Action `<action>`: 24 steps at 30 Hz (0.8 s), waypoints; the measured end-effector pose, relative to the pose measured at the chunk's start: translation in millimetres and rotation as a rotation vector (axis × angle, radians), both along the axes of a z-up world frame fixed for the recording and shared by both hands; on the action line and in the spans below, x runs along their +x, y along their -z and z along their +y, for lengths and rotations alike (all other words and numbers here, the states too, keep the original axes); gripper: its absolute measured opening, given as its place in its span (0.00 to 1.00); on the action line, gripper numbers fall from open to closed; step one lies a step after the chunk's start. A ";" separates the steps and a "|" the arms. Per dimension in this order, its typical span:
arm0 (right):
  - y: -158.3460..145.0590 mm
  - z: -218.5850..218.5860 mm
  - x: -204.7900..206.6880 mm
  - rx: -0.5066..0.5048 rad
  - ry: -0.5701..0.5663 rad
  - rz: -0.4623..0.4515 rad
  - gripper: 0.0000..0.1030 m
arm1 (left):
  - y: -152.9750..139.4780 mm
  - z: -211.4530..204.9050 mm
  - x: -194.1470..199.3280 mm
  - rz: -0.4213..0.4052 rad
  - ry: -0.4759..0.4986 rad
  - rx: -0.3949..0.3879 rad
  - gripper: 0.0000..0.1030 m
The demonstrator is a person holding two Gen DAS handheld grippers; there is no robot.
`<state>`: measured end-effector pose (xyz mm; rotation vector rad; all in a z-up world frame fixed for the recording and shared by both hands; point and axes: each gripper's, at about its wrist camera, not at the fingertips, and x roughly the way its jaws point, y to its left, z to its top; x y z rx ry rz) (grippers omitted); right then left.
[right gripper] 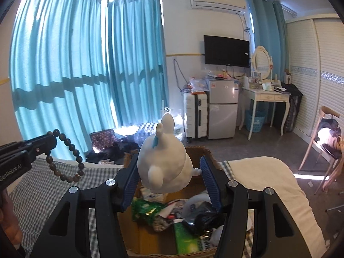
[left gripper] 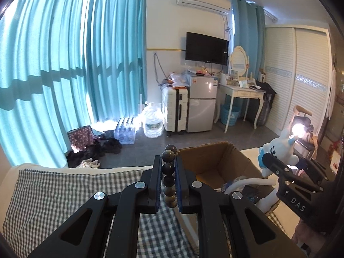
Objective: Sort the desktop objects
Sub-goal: 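Carry white figurine with right tool while left tool carries bead bracelet over box, then open right tool to drop figurine in box while left tool releases bracelet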
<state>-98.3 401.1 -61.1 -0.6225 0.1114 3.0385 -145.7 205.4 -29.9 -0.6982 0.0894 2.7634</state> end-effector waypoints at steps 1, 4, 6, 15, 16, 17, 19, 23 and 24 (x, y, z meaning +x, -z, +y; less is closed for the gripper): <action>2.3 5.5 -2.5 0.000 0.003 -0.007 0.54 | 1.7 7.5 -3.8 -0.003 0.011 -0.003 0.10; 12.3 21.3 -10.1 0.022 0.036 -0.045 0.54 | 7.9 26.1 -15.5 -0.014 0.039 0.002 0.10; 19.0 32.3 -14.4 0.038 0.064 -0.063 0.54 | 13.4 38.4 -23.1 -0.032 0.054 0.012 0.10; 55.9 60.7 -43.7 0.000 0.058 -0.138 0.54 | 58.8 80.5 -57.9 -0.126 0.115 0.004 0.10; 58.9 59.3 -46.7 0.009 0.052 -0.141 0.54 | 64.9 82.4 -59.5 -0.133 0.121 0.005 0.10; 61.3 58.2 -49.8 0.021 0.056 -0.143 0.54 | 70.2 84.6 -61.6 -0.141 0.126 0.005 0.10; 64.9 56.8 -54.7 0.040 0.075 -0.150 0.54 | 80.3 89.0 -68.2 -0.161 0.132 0.000 0.10; 74.1 57.6 -64.5 0.029 0.063 -0.166 0.54 | 98.9 95.7 -81.3 -0.219 0.150 -0.019 0.11; 78.1 57.7 -67.5 0.031 0.066 -0.179 0.54 | 103.5 96.2 -85.1 -0.232 0.150 -0.027 0.11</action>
